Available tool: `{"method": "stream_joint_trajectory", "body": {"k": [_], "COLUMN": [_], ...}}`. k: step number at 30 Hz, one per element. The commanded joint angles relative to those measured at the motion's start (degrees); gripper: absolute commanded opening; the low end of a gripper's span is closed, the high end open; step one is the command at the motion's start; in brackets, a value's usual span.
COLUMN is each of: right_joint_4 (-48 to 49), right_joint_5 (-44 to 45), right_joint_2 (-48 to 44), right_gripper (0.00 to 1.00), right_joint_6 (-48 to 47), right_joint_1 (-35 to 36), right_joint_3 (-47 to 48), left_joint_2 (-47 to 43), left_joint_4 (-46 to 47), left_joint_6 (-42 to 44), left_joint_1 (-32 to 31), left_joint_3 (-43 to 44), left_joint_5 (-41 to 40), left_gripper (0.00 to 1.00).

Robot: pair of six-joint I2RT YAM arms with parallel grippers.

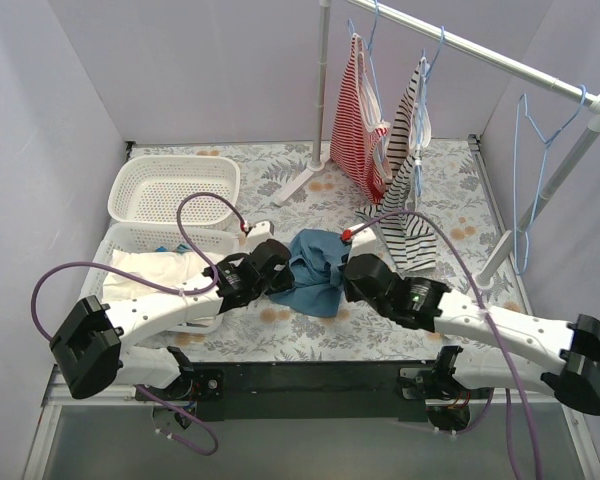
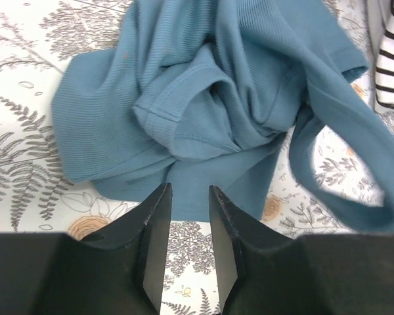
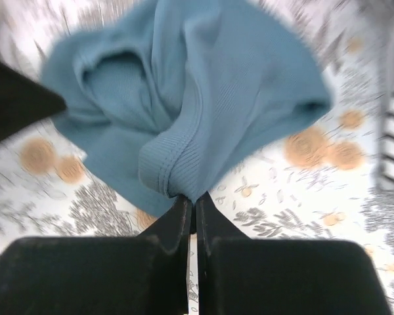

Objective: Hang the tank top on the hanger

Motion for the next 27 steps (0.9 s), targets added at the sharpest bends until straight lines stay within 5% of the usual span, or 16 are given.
{"method": "stream_joint_trajectory", "body": {"k": [1,5,13,27], "right_joint_4": [-10.3,-17.1,-24.1,-25.5], "right_joint_5": [9.4,12.6,17.2,18.8], "right_joint_2": [-6.8,-9.3,-11.5,-10.3], "right_gripper": [0.01,0.01,0.01,0.01], "right_joint_6": [0.9,1.7,-0.1,-4.4], "right_joint_1": [0.2,0.3,0.2,0.2], "right_joint_3": [6.7,12.6,21.5,29.0], "left_joint_2": [0.4,4.0,10.7,18.4], "left_joint_4": [6.1,8.9,12.4,20.3], "left_joint_6": [5.7,8.3,8.7,7.0], "left_joint_1": [0.1,-1.4,-5.2,-6.4], "left_joint_3": [2.3,4.0,6.5,8.8], "left_joint_5": [5.1,9.9,9.4,0.8], "left_gripper": [0.26,0.25,0.49,0.50]}}
